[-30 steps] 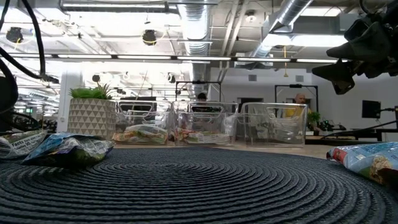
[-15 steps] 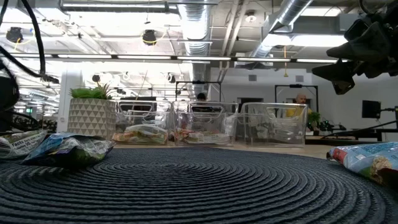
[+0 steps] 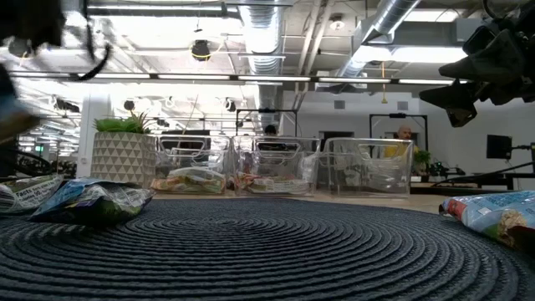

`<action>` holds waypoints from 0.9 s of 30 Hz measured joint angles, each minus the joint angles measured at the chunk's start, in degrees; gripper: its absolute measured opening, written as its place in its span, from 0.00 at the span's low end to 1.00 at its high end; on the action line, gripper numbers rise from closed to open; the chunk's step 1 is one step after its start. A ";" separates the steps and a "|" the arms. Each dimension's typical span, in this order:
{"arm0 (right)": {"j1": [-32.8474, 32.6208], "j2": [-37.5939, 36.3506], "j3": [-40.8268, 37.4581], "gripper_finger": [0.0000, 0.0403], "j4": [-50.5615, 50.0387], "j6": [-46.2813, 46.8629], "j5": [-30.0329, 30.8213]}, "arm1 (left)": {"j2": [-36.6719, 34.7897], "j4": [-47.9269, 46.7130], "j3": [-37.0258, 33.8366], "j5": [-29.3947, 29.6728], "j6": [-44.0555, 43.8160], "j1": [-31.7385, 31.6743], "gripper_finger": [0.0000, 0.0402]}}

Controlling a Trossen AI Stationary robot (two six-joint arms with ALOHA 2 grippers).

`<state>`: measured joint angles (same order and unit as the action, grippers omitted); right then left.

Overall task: Pick and place Granola Bars by type
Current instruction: Put the blue bar into the right transparent bin

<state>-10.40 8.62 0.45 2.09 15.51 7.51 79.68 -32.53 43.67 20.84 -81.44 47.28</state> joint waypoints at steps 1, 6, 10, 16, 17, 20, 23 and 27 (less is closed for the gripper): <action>-0.01 0.00 0.00 0.60 0.00 0.00 0.00 | -0.02 -0.02 1.01 1.40 0.97 -0.86 0.13; -0.02 0.00 0.00 0.60 0.00 0.00 0.00 | -0.09 0.20 6.54 7.62 8.26 -5.60 0.13; -0.01 -0.01 0.00 0.60 0.00 0.01 0.00 | -0.11 0.53 11.31 12.34 15.77 -9.96 0.13; 0.00 0.00 0.02 0.60 0.00 0.02 0.00 | -0.13 3.18 17.67 17.73 27.19 -16.97 0.13; -0.02 0.00 0.00 0.60 0.00 0.00 0.02 | -0.13 4.33 18.45 18.15 29.21 -18.15 0.13; -0.02 0.00 0.02 0.60 0.00 0.00 0.00 | -0.15 8.58 20.35 18.92 35.28 -21.60 0.13; 0.00 -0.01 0.01 0.60 0.00 0.00 0.01 | -0.15 14.90 21.12 19.02 41.24 -24.77 0.13; -0.01 0.00 0.01 0.60 0.01 0.00 0.00 | -0.15 25.14 21.18 18.95 49.26 -28.51 0.13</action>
<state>-10.41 8.62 0.46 2.10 15.51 7.51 79.53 -7.40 64.86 39.79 -32.18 18.77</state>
